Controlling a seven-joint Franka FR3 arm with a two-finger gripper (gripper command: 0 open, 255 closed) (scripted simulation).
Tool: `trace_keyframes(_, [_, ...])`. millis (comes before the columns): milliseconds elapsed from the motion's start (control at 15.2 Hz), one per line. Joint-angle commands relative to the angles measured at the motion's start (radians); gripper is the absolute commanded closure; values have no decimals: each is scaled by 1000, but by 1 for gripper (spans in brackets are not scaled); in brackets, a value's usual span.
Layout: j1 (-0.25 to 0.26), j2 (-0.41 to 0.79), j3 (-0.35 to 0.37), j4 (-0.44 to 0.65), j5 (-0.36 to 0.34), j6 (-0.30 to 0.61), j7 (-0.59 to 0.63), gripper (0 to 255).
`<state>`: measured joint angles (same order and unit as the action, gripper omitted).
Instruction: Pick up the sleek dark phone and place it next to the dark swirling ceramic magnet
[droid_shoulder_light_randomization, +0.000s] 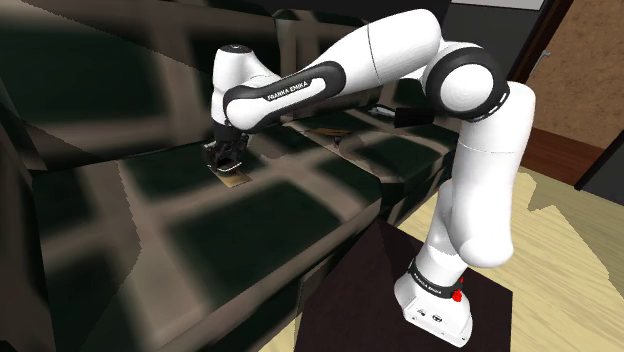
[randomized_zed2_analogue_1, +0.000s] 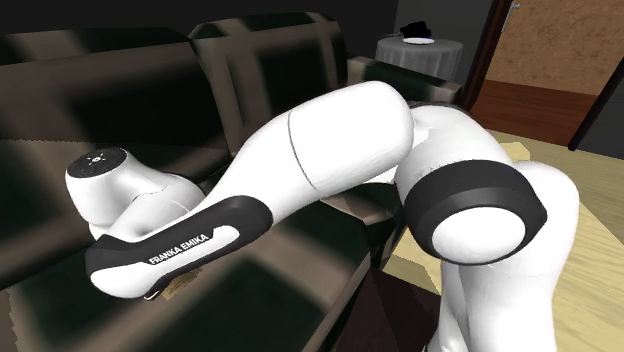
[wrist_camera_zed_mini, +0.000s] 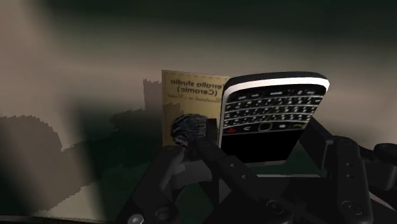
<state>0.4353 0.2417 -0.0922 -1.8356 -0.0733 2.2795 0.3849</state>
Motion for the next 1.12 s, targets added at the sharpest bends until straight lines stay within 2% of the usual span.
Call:
trace_keyframes(0, [24,47,12,68,-7,-23,40,255])
trace_keyframes(132, [44,101,21,148,-12,-53,72,255])
trace_keyframes(198, [63,153,29,228,-16,-83,99,255])
trace_keyframes(1056, [63,219,27,147,-21,63,113,255])
